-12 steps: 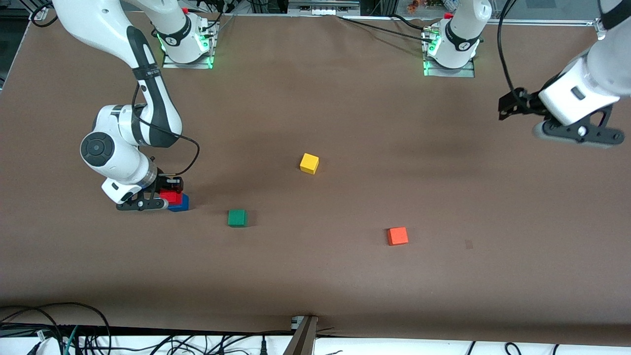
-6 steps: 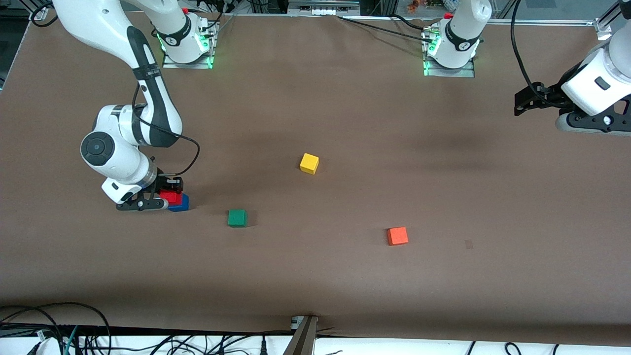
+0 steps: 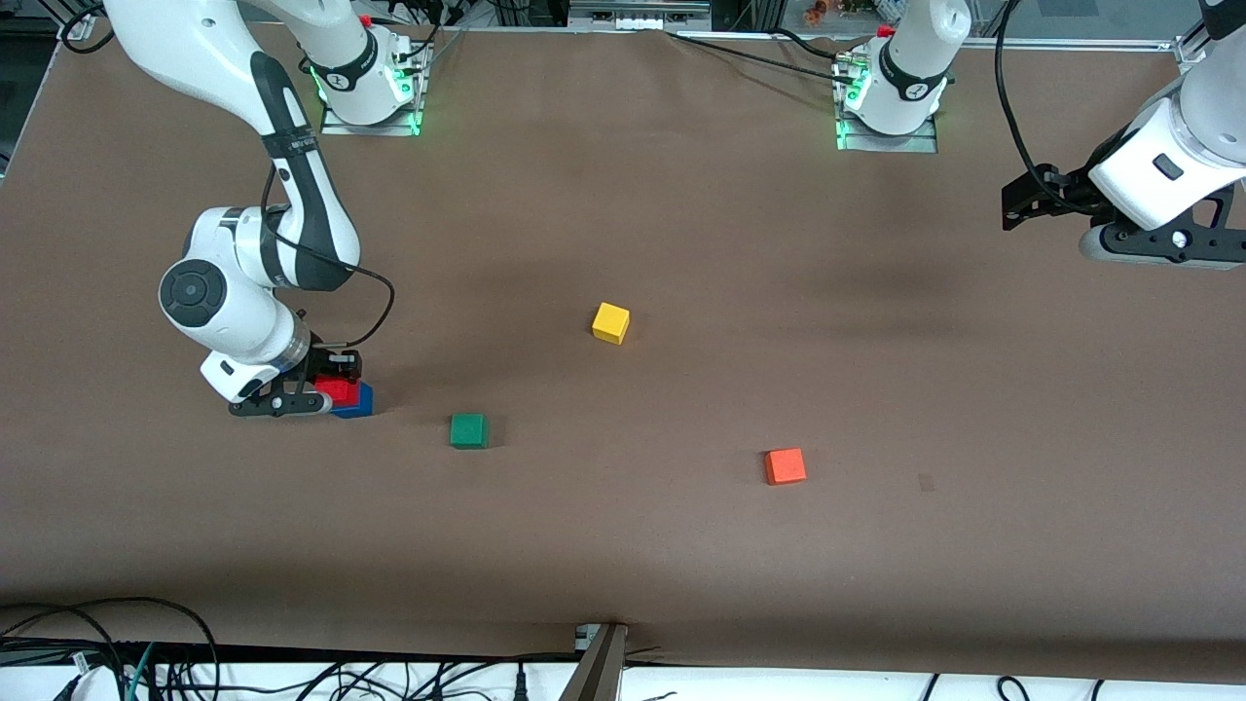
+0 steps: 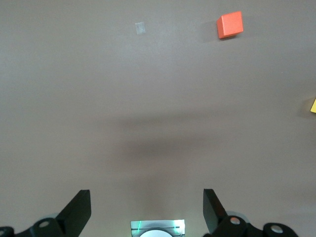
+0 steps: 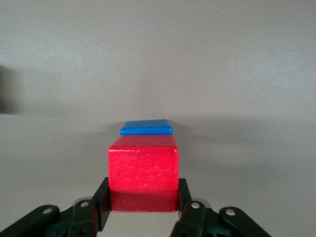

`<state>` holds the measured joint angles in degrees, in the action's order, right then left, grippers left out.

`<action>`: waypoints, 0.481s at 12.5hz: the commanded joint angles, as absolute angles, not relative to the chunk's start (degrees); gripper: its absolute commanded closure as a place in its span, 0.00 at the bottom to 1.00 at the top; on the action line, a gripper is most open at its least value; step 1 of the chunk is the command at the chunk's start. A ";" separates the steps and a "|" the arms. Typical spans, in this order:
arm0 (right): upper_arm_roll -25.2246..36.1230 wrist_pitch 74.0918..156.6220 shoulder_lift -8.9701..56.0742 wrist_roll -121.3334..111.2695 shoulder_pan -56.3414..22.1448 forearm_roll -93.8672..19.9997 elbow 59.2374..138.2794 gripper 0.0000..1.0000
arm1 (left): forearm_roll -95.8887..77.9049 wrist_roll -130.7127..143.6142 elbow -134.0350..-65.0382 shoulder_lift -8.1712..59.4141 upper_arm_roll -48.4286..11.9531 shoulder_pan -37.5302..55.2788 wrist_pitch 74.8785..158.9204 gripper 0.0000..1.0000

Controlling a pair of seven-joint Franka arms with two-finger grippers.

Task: Pass red block to right arm, stack on blue
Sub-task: 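Lower the red cube onto the blue cube while the left gripper retracts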

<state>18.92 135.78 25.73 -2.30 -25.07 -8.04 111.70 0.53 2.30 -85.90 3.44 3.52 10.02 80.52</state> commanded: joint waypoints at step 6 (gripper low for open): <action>18.81 137.37 25.13 -2.11 -25.22 -6.94 113.38 1.00 | -0.26 3.96 -86.40 3.43 2.11 10.81 81.21 0.00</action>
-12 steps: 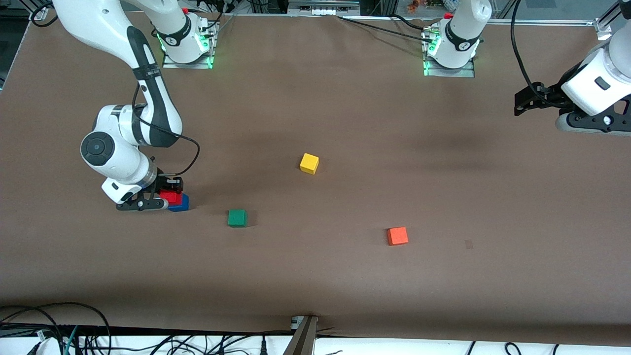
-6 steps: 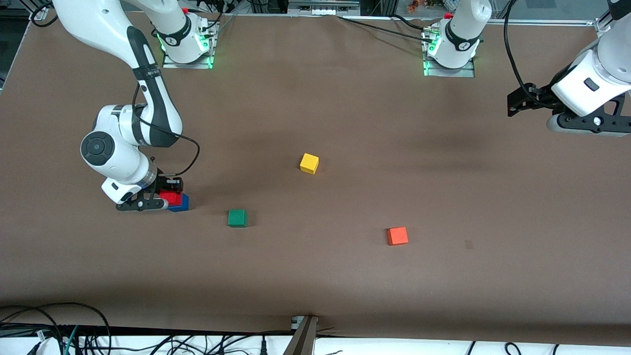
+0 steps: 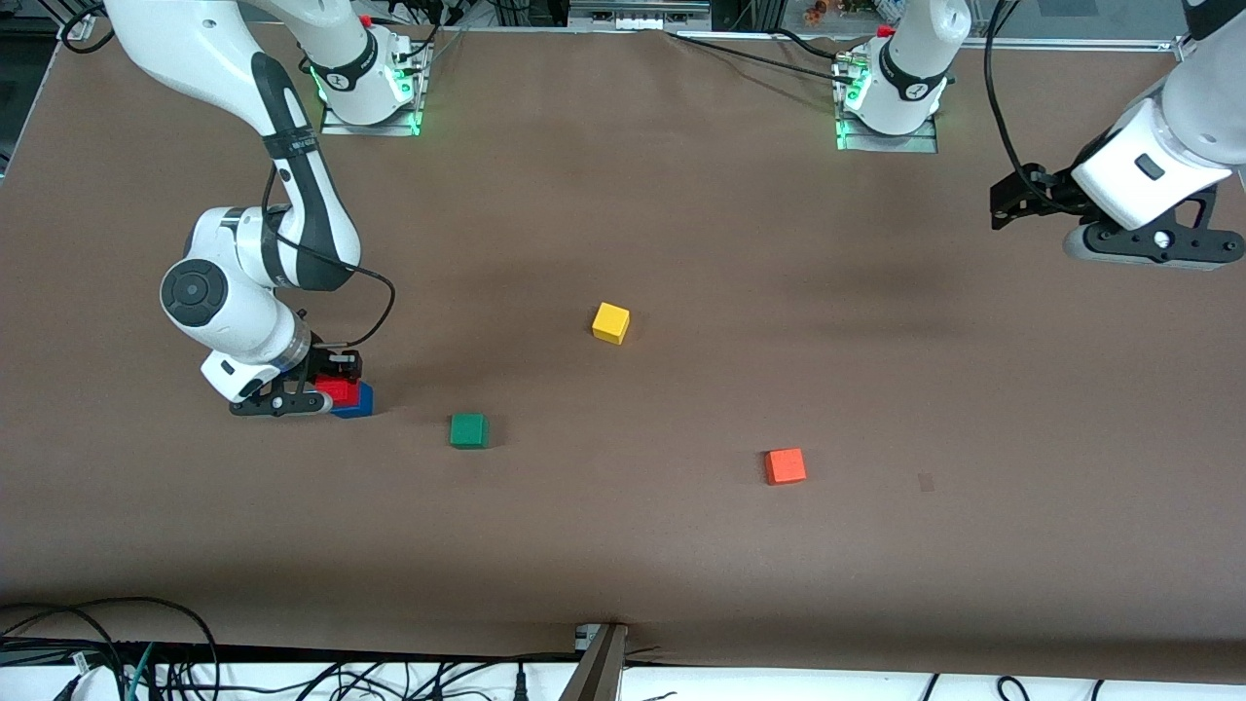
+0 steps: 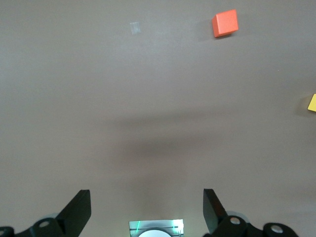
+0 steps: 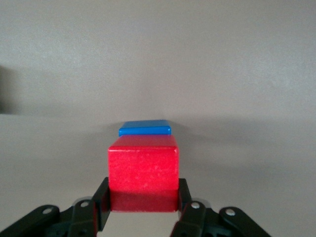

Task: Pass red block to right arm, stack on blue
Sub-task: 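Lower the red cube onto the blue cube while the left gripper retracts, then open the right gripper and lift it off the red cube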

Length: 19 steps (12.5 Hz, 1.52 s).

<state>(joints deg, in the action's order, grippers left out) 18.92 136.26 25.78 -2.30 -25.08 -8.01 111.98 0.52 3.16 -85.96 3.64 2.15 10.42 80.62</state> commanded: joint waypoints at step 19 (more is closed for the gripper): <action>25.74 97.08 23.73 -8.08 -24.87 -7.29 85.02 0.00 | -0.18 3.87 -86.40 3.52 2.29 10.46 82.26 0.00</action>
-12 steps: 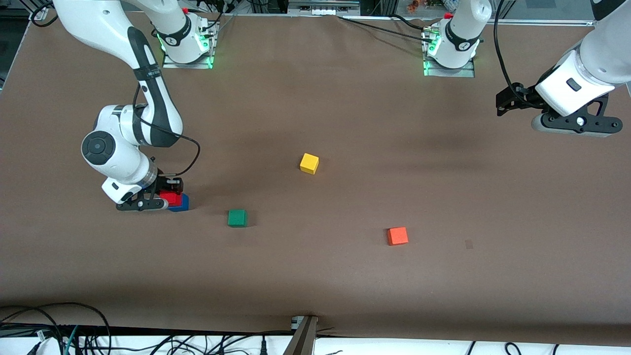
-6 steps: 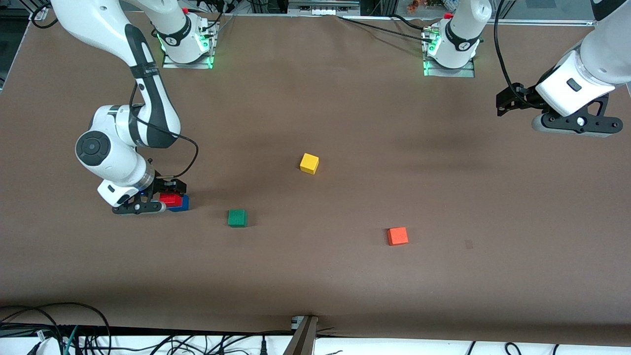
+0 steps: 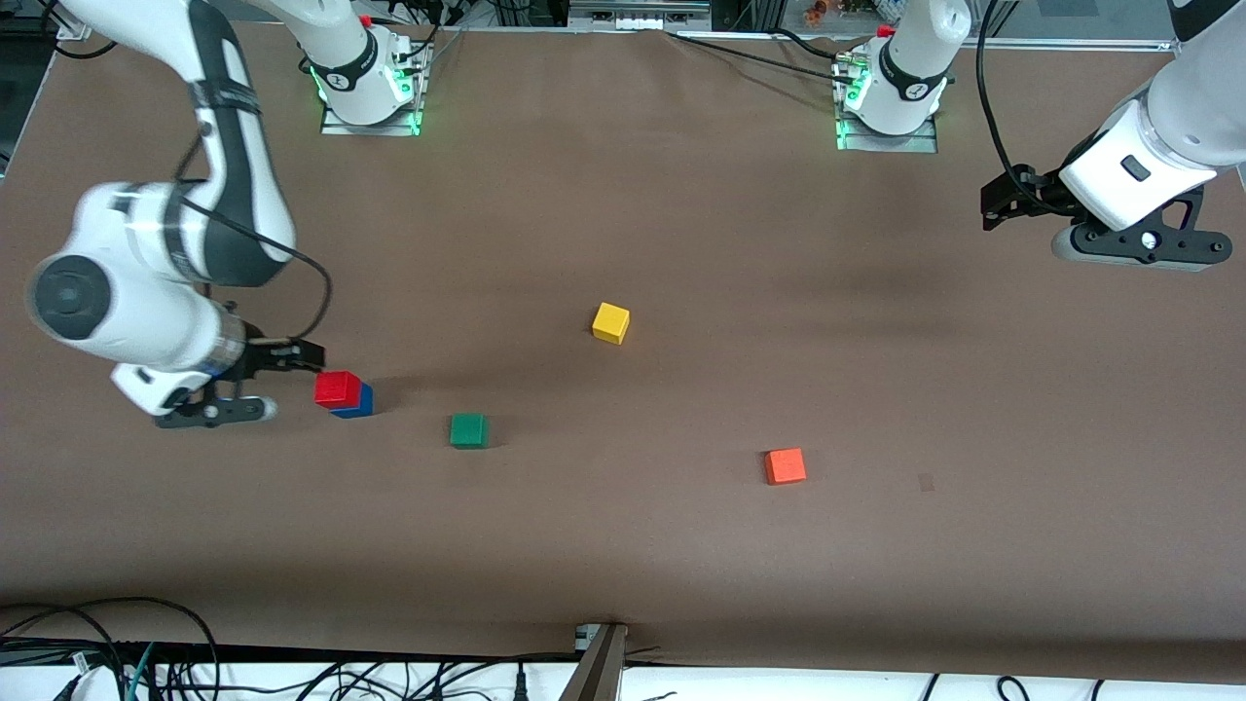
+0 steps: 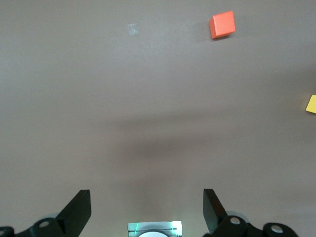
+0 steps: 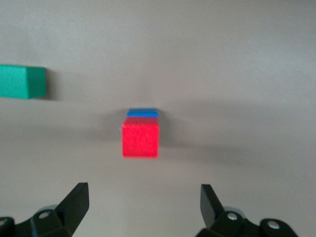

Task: Pass red block to right arm, stack on blue
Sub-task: 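Open the right gripper and lift it off the red cube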

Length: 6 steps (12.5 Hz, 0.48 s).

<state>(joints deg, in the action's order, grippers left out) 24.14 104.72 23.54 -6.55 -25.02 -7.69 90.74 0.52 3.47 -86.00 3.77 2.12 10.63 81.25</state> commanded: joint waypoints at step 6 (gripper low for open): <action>27.16 83.06 17.69 -7.56 -24.17 -6.07 77.34 0.00 | -0.26 3.87 -86.40 3.43 2.55 9.93 82.00 0.00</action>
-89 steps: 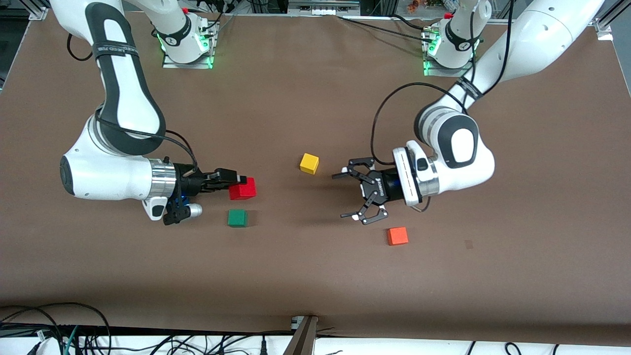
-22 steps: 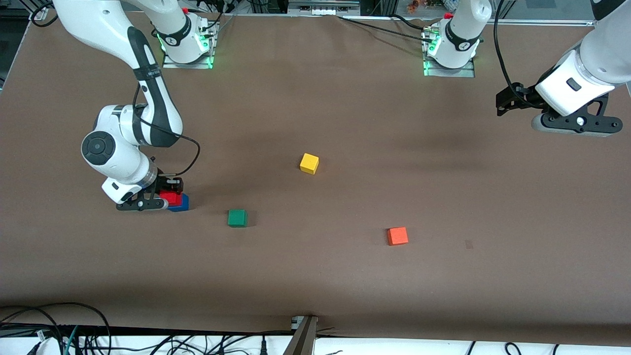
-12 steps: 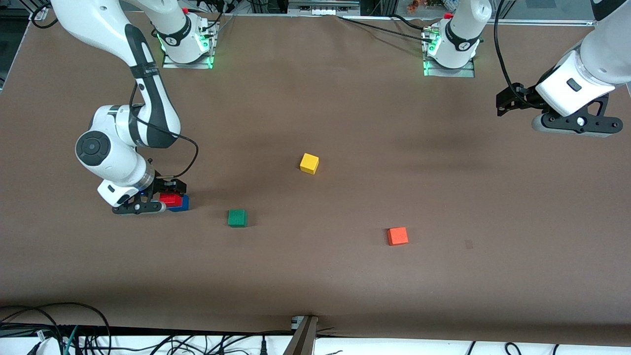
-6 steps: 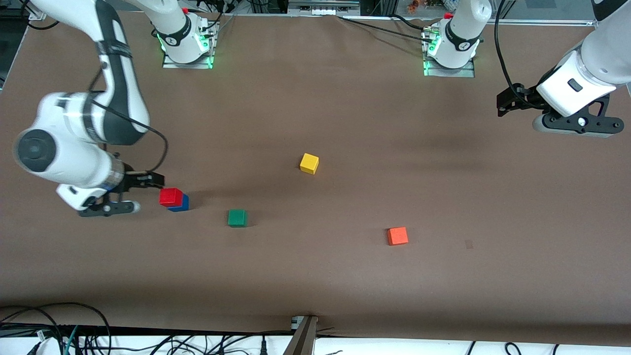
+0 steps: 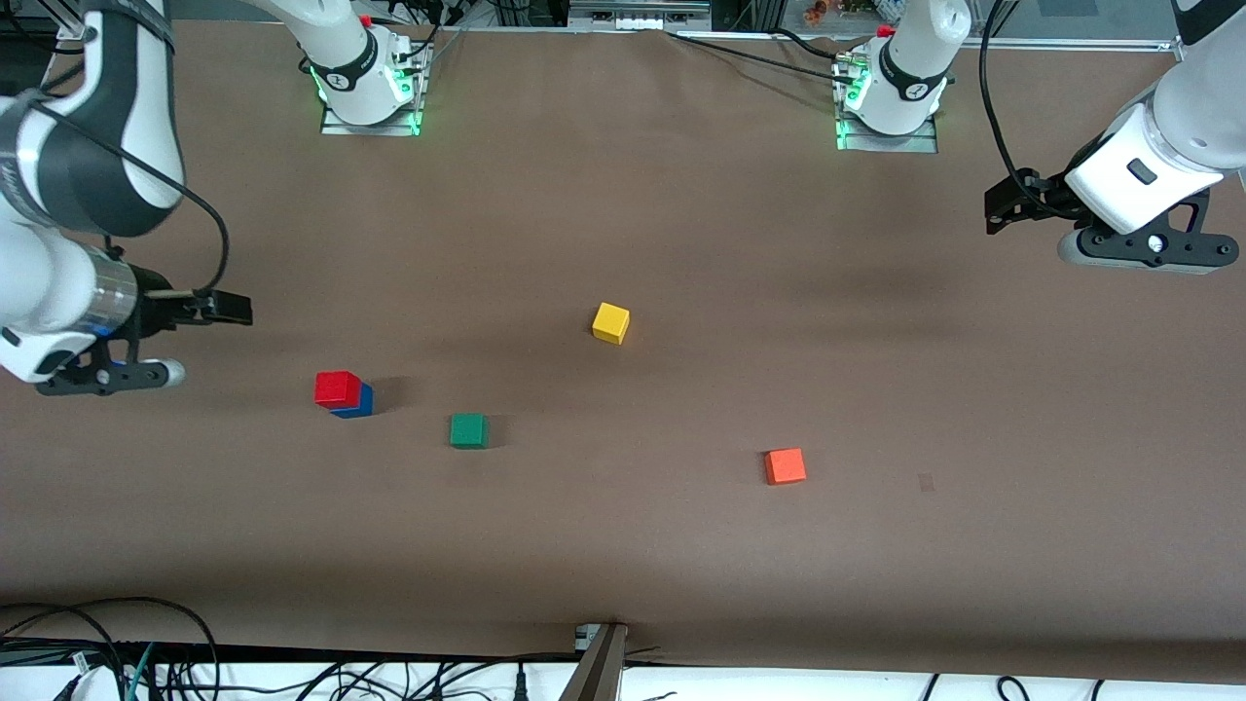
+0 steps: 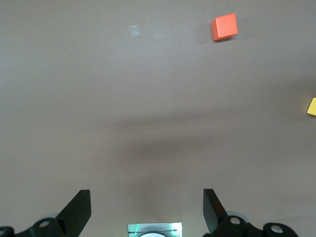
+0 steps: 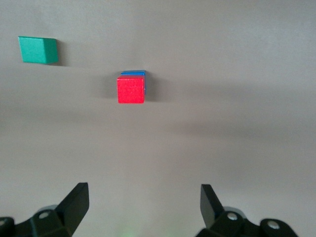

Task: Pass red block to right arm, stack on blue

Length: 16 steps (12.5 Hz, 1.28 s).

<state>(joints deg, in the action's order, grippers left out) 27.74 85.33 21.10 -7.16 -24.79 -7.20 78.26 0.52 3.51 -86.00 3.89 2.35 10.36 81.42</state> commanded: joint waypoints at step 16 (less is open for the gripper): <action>8.09 76.91 -1.94 -7.29 -5.01 0.62 90.18 0.00 | -0.71 7.12 -89.47 2.29 2.55 8.52 88.07 0.00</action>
<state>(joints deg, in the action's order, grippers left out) 9.83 76.99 0.13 -7.29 -6.78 -0.31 87.72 0.48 6.54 -87.56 4.07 2.96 9.03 87.13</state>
